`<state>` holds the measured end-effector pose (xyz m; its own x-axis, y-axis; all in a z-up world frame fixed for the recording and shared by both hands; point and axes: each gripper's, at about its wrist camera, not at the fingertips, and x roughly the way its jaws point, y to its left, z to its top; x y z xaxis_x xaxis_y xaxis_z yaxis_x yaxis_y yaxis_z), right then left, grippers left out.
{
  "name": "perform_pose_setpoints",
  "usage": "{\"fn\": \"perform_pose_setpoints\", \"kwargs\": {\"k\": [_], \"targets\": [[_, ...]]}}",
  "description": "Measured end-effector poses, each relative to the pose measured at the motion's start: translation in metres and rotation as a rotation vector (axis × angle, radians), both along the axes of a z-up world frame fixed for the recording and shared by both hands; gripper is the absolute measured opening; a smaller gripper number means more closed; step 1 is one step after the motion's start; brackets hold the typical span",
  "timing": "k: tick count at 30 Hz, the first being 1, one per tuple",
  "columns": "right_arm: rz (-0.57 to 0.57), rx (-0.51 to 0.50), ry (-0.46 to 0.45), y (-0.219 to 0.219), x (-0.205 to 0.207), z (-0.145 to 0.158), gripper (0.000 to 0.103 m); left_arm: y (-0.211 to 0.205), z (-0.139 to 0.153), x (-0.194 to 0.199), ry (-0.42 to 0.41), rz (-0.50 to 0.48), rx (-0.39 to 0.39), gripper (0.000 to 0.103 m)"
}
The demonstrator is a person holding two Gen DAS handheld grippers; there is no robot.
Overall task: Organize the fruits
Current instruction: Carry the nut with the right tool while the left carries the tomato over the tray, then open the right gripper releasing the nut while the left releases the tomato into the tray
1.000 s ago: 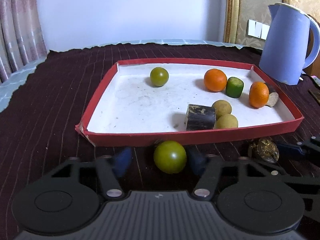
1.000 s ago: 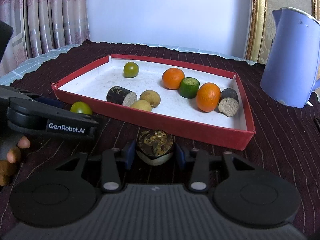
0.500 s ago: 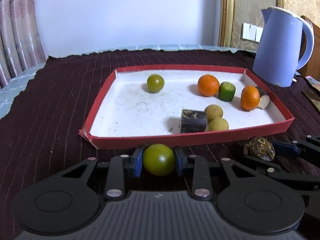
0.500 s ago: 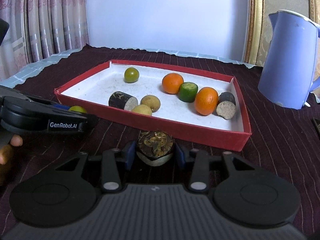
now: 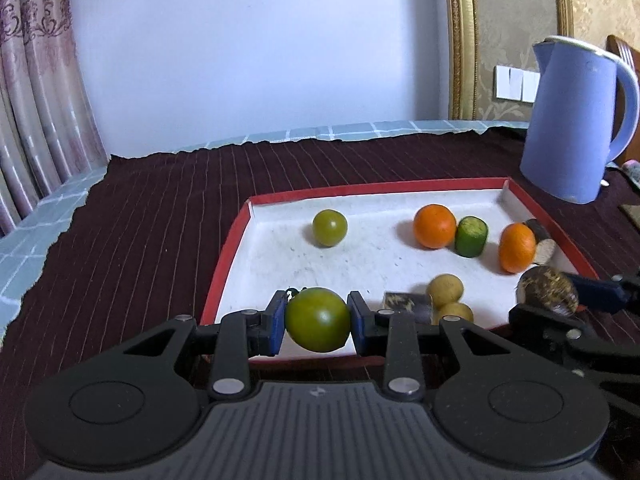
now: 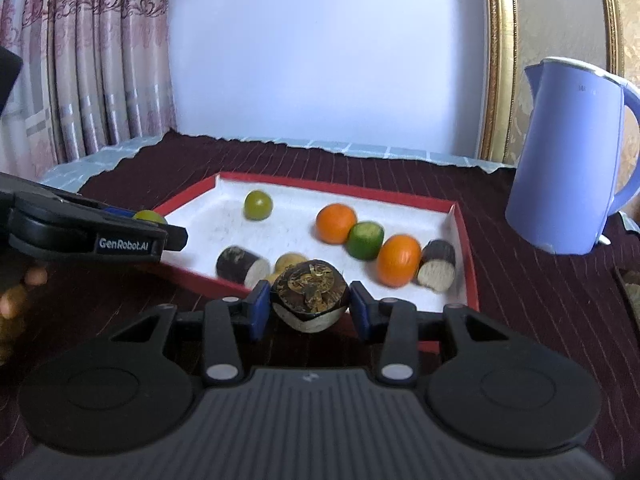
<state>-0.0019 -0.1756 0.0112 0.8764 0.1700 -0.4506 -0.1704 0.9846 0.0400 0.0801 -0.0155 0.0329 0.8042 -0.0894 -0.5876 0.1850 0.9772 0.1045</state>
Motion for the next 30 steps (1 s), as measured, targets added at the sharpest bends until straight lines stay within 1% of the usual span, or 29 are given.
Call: {"fn": "perform_pose_setpoints", "kwargs": {"k": [8, 13, 19, 20, 21, 22, 23, 24, 26, 27, 30], "targets": [[-0.029, 0.023, -0.010, -0.009, 0.026, 0.009, 0.040, -0.012, -0.003, 0.027, 0.019, 0.021, 0.043, 0.032], [-0.050, 0.032, -0.004, -0.012, 0.043, 0.008, 0.040, -0.017, -0.002, 0.039, 0.022, 0.031, 0.055, 0.032], [-0.085, 0.025, 0.016, -0.014, 0.063, 0.003, 0.040, -0.022, -0.002, 0.045, 0.025, 0.035, 0.066, 0.032], [-0.090, 0.020, 0.019, -0.015, 0.065, 0.001, 0.042, -0.022, -0.002, 0.046, 0.026, 0.035, 0.068, 0.032], [-0.095, 0.016, 0.022, -0.014, 0.068, 0.000, 0.047, -0.023, -0.003, 0.047, 0.028, 0.036, 0.070, 0.032], [-0.099, 0.015, 0.019, -0.014, 0.068, -0.001, 0.056, -0.023, -0.003, 0.048, 0.030, 0.037, 0.071, 0.032], [-0.100, 0.014, 0.015, -0.014, 0.067, -0.002, 0.058, -0.023, -0.003, 0.049, 0.032, 0.038, 0.072, 0.032], [-0.099, 0.012, 0.015, -0.014, 0.067, -0.003, 0.059, -0.024, -0.004, 0.051, 0.035, 0.039, 0.072, 0.032], [-0.101, 0.011, 0.011, -0.014, 0.065, -0.003, 0.065, -0.024, -0.005, 0.053, 0.042, 0.040, 0.071, 0.032], [-0.101, 0.008, 0.008, -0.014, 0.064, -0.003, 0.066, -0.024, -0.006, 0.054, 0.045, 0.041, 0.070, 0.032], [-0.100, 0.005, 0.000, -0.014, 0.060, -0.003, 0.067, -0.025, -0.007, 0.055, 0.047, 0.044, 0.075, 0.032]]}}
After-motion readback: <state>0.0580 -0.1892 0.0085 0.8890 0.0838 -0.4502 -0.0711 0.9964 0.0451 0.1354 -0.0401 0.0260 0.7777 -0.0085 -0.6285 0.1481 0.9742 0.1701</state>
